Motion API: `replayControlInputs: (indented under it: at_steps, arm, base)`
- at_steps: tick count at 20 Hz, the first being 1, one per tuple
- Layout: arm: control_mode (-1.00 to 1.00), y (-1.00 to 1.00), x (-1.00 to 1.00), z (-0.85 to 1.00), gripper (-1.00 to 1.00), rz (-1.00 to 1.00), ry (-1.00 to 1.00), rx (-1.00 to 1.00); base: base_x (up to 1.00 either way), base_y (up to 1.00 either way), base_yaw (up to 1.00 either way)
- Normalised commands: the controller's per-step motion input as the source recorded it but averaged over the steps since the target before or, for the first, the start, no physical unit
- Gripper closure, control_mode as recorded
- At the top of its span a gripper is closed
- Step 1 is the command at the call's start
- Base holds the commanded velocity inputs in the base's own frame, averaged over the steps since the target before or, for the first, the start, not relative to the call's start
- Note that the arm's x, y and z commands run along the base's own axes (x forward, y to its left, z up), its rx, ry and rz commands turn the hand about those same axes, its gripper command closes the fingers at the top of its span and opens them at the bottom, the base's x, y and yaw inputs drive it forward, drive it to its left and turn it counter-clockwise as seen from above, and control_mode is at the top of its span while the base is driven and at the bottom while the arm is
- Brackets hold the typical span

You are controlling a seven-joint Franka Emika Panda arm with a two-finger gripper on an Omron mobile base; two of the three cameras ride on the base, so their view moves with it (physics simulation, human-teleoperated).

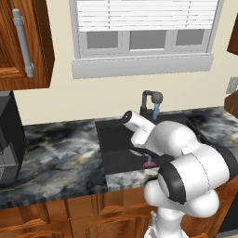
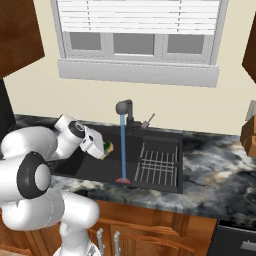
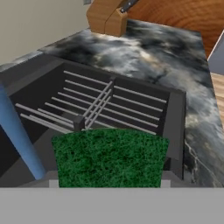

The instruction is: Soak the sponge with water for a few seconds and then drop it inside the sink.

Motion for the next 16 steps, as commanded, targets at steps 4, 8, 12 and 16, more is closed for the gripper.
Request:
replayControlInputs:
  at_steps: [4, 8, 12, 16]
  arm:
    - [-1.00, -0.02, 0.15, -0.12, 1.00, 0.00, 0.01, 0.00]
    - [-1.00, -0.03, 0.08, -0.05, 1.00, 0.00, 0.00, 0.00]
    - [-1.00, -0.03, 0.01, 0.00, 1.00, 0.00, 0.00, 0.00]
    - [-1.00, -0.09, 0.00, 0.00, 1.00, 0.00, 0.00, 0.00]
  base:
    - [0.00, 0.00, 0.00]
    - [0.00, 0.00, 0.00]
    - [0.00, 0.00, 0.00]
    - [0.00, 0.00, 0.00]
